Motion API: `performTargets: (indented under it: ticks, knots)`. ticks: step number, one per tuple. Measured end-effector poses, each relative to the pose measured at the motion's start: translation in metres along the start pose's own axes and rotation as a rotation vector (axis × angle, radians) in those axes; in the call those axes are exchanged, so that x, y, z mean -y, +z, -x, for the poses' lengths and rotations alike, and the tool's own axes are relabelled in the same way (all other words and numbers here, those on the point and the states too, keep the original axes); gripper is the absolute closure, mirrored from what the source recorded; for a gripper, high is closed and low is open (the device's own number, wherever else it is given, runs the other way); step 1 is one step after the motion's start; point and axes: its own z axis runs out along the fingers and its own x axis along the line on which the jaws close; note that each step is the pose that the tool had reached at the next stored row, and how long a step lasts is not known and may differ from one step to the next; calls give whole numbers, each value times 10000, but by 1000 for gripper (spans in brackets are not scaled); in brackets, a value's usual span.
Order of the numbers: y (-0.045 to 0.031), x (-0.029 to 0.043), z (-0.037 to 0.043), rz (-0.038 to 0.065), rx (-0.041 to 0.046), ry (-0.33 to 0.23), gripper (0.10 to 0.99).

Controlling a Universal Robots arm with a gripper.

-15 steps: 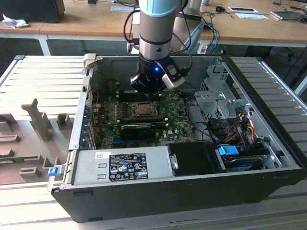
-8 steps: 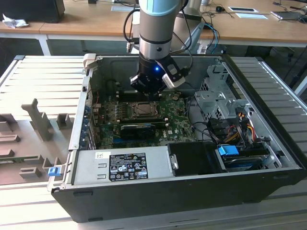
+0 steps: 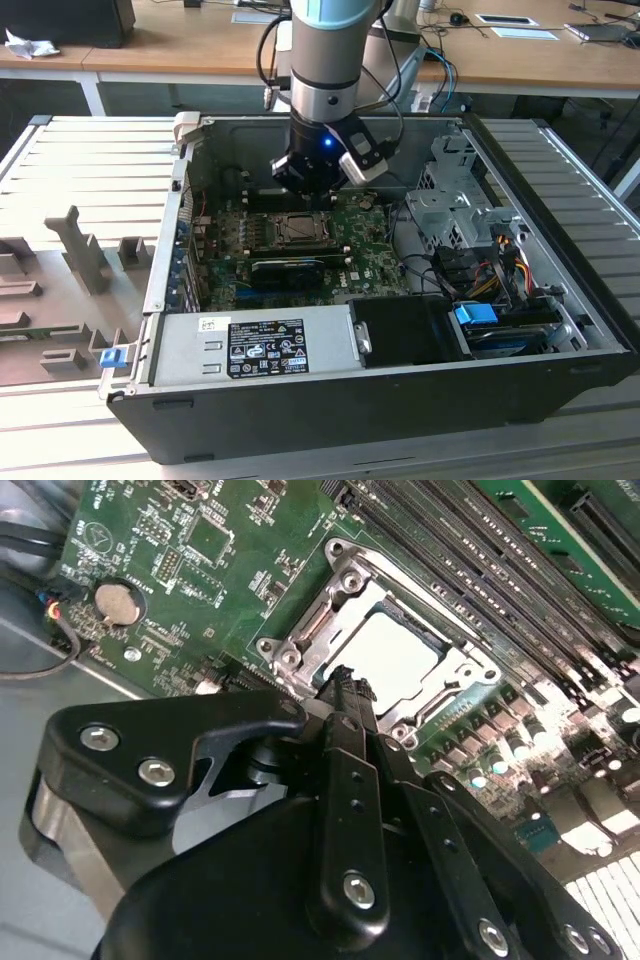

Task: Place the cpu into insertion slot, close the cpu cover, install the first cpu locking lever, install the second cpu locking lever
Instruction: 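Install the second cpu locking lever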

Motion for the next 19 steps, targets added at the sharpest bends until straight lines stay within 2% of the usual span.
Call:
performTargets:
  ticks: [3,11,16,19]
  knots:
    - [-30,13,0,3,2,-2,980]
    - [-44,164,-19,3,1,0,980]
    - [-49,232,-27,5,-26,4,980]
    - [-53,306,-36,9,-40,6,980]
